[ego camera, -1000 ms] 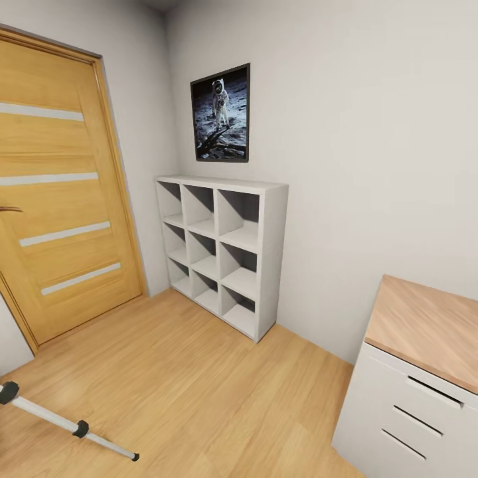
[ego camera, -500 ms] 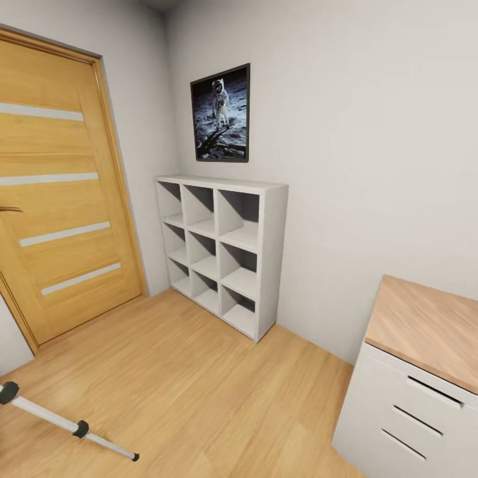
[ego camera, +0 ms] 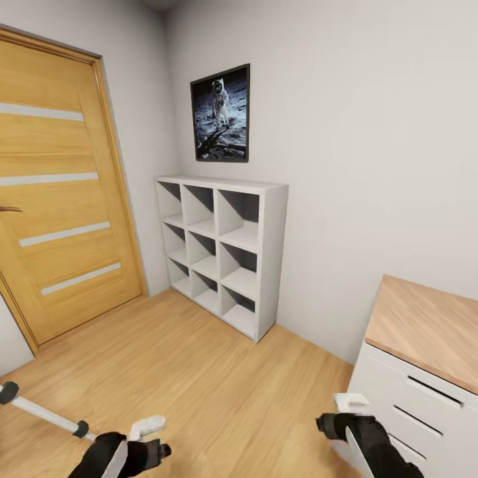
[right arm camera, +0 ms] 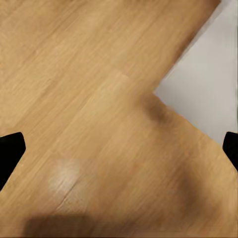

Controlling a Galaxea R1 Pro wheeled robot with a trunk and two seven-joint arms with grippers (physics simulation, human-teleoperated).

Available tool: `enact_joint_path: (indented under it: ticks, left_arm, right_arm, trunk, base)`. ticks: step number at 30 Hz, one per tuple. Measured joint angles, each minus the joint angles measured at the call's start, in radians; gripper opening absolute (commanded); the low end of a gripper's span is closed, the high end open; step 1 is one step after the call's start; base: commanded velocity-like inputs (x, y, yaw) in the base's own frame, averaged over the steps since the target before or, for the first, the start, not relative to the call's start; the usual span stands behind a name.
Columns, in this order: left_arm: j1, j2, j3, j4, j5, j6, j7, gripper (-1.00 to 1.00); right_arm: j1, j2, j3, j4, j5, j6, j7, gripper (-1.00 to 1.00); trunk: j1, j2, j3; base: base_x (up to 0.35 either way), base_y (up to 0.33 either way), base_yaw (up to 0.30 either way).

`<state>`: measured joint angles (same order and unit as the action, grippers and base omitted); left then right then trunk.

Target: Attach the digital camera to the camera tripod in the bedroom.

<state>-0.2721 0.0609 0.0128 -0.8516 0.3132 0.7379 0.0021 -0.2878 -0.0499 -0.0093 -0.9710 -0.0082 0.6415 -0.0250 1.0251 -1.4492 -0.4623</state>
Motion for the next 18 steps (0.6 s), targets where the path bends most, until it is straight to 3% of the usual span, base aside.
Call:
enact_joint_path:
  ticks: [1,2,6,13,15,18]
  left_arm:
    - [-0.125,-0.022,0.001,0.039,0.014,0.058,0.0,1.0]
    - [-0.25,-0.028,0.001,0.041,0.017,0.064,-0.001,1.0]
    - [-0.303,-0.067,0.001,0.01,0.032,0.078,-0.002,1.0]
    - [-0.324,-0.108,-0.004,-0.007,0.039,0.079,-0.003,1.0]
    - [-0.328,-0.125,-0.006,0.022,0.042,0.072,-0.002,1.0]
    - [-0.328,-0.127,-0.005,0.046,0.039,0.048,-0.002,1.0]
  right_arm:
    - [-0.174,0.011,-0.003,0.225,-0.035,0.004,0.003,1.0]
    - [-0.31,0.012,-0.003,0.279,-0.046,0.005,0.006,1.0]
    - [-0.45,0.012,-0.001,0.346,-0.121,0.014,0.048,1.0]
    - [-0.501,0.012,0.005,0.292,-0.147,0.035,0.077,1.0]
    - [-0.509,0.006,0.006,0.287,-0.153,0.076,0.084,1.0]
    - [-0.51,0.004,0.007,0.287,-0.154,0.086,0.086,1.0]
  trunk:
    - [0.0,0.0,-0.001]
    - [0.0,0.0,0.0]
    - [0.0,0.0,0.0]
    - [0.0,0.0,0.0]
    - [0.0,0.0,0.0]
    - [0.0,0.0,0.0]
  base:
    - [0.0,0.0,0.0]
    - [0.0,0.0,0.0]
    - [0.0,0.0,0.0]
    - [0.0,0.0,0.0]
    - [0.0,0.0,0.0]
    - [0.0,0.0,0.0]
